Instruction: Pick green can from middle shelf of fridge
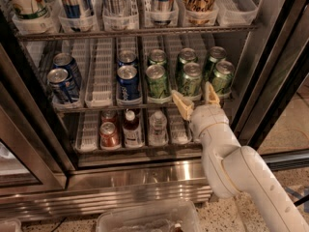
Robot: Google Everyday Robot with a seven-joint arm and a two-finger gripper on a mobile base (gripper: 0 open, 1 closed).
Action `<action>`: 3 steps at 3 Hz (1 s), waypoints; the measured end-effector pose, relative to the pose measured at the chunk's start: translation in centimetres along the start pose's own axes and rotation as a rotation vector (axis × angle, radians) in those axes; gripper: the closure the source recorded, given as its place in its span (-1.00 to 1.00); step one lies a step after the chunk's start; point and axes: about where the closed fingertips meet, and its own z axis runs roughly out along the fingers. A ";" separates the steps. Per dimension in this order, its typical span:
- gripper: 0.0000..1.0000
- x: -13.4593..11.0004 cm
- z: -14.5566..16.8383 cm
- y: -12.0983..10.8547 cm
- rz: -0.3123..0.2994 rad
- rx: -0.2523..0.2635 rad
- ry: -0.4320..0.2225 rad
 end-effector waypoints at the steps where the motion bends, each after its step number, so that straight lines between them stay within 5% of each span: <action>1: -0.52 0.1 0.9 -0.4 0.007 0.000 0.002; 3: -0.52 1.0 3.1 -0.8 0.017 -0.013 0.016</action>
Offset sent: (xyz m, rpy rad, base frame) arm 0.0335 -0.0055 -0.0083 0.0174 0.0272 0.0058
